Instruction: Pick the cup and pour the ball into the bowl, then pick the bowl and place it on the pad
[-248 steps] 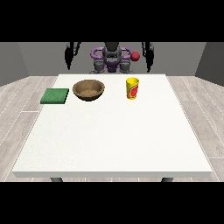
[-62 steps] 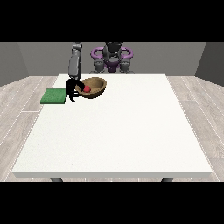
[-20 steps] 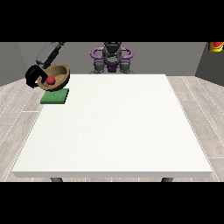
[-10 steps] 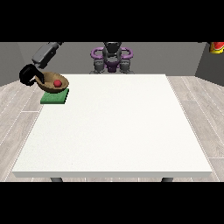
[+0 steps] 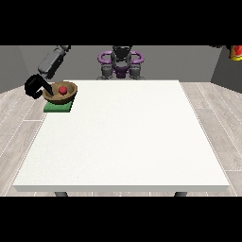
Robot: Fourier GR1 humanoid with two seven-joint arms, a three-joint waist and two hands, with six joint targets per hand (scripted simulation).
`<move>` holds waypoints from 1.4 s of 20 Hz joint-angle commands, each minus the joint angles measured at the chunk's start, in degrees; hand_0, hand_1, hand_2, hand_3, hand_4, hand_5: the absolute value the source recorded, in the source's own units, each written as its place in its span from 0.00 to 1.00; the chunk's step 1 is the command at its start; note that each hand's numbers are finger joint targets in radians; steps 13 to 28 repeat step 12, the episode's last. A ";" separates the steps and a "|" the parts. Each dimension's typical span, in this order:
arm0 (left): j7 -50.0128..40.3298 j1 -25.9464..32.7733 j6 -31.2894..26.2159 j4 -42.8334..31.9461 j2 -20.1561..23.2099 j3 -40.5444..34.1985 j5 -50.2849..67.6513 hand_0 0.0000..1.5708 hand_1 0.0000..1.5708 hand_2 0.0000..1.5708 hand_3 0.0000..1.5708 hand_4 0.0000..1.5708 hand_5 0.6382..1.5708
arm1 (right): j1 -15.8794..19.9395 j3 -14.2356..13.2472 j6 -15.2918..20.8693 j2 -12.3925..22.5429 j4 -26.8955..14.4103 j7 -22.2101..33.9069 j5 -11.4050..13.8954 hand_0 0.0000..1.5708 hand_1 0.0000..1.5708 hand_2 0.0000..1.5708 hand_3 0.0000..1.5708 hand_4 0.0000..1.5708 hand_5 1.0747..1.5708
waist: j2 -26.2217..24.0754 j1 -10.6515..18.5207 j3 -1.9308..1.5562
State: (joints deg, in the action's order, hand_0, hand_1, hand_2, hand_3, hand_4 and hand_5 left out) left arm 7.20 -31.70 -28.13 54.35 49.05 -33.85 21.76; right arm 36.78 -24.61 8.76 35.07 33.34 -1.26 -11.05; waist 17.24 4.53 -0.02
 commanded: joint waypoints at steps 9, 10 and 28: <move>-1.92 2.16 4.01 6.97 -6.34 4.23 -0.24 0.00 0.00 0.00 0.00 0.76 1.00 | 1.21 4.75 -6.54 3.70 -4.79 4.12 4.08 0.00 0.00 0.00 0.00 0.00 0.65 | -4.86 1.28 -0.04; -3.35 1.31 3.85 3.31 -4.86 4.35 -0.82 0.00 0.00 0.00 0.00 0.76 1.00 | 2.56 6.56 -6.01 3.27 -2.29 7.52 5.07 0.00 0.00 0.00 0.00 0.00 0.66 | -7.40 -0.69 0.02; -2.46 2.88 3.29 0.98 -4.13 3.72 -1.40 0.00 0.00 0.00 0.00 0.76 1.00 | 1.54 7.35 -8.39 4.16 -0.41 7.31 5.34 0.00 0.00 0.00 0.00 0.13 0.61 | -9.30 -2.08 0.04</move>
